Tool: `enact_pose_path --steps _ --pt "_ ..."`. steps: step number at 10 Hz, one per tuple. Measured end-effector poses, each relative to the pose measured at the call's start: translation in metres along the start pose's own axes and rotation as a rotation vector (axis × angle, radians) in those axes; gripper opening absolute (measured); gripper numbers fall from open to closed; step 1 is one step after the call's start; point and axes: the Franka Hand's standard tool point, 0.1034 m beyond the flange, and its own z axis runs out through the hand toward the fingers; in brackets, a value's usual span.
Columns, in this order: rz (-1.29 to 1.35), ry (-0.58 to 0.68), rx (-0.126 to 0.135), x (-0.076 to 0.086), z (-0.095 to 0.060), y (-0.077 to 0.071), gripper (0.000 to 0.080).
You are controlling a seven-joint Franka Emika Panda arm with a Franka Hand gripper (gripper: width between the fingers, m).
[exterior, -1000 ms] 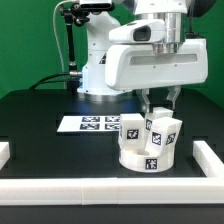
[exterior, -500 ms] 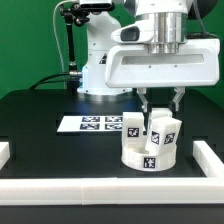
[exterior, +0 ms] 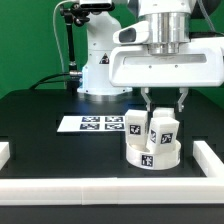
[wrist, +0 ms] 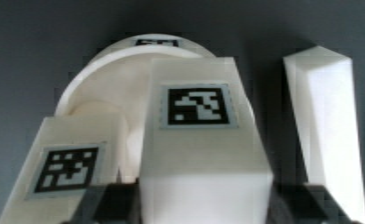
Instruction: Assemble stool
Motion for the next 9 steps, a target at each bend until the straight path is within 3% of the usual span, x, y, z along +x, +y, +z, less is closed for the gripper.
enact_pose_path --steps 4,9 --pt "0.196 -0.003 0.016 -0.009 0.001 -0.023 0.0335" --pt "0.529 -0.013 0.04 -0.008 0.001 -0.023 0.0335"
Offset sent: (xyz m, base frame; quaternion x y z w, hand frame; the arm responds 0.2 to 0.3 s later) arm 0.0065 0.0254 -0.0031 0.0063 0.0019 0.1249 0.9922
